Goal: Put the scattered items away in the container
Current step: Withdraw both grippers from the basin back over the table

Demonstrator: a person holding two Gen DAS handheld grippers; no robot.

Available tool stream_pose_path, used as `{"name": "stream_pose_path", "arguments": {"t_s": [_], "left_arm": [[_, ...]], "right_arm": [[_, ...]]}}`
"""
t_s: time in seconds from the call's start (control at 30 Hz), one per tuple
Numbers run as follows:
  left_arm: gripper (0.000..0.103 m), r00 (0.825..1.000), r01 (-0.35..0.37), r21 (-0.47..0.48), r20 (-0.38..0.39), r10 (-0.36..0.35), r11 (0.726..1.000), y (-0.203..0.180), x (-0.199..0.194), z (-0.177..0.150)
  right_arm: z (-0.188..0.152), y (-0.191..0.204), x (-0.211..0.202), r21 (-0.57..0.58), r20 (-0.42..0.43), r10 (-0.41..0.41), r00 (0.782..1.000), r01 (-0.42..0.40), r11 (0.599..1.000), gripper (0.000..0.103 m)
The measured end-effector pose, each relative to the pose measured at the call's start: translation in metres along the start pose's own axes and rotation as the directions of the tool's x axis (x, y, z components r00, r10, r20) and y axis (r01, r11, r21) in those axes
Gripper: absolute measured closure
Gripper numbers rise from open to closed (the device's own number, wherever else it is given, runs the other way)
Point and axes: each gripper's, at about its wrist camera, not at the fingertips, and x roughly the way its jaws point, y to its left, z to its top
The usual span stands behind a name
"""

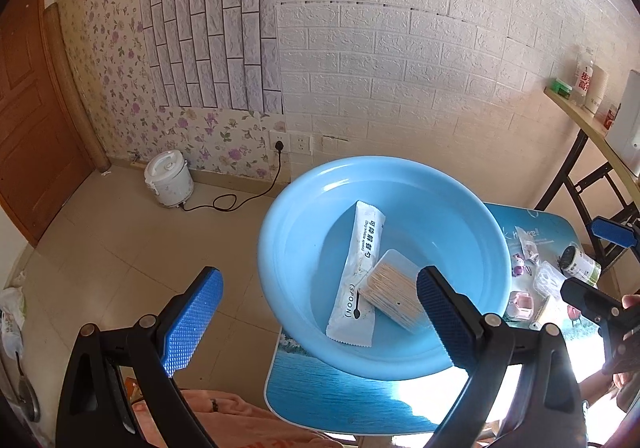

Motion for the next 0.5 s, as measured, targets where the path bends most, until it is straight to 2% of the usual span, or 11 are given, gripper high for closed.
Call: {"name": "stream_pose_path", "arguments": {"t_s": [0.07,0.23,0.33,0.5], "left_arm": [[0.005,1.000,0.004,0.009,0.000,-0.004,1.000,-0.006,-0.002,0.000],[0.005,1.000,0.019,0.033,0.011,-0.020,0.999,-0.023,-0.007,0.001],[0.005,0.999,0.032,0.043,0.013,-0.032,0.999,-0.033,-0.008,0.000],[0.005,0.999,0.051,0.068,0.005,-0.052,0.996,-0.055,-0.007,-0.001]], "right_arm": [[-0.004,-0.008,-0.002,0.010,-0.015,-0.026,1.000,0.026,1.000,0.000],[-0.018,-0.035,-0.012,0.062,-0.036,-0.013,0.999,0.015,0.998,0.000],[-0.027,-0.047,-0.019,0.092,-0.052,-0.067,0.996,0.071,0.993,0.000],[-0.041,-0.068,-0.035,0.120,-0.055,-0.082,0.995,0.088,0.989,0.000]]}}
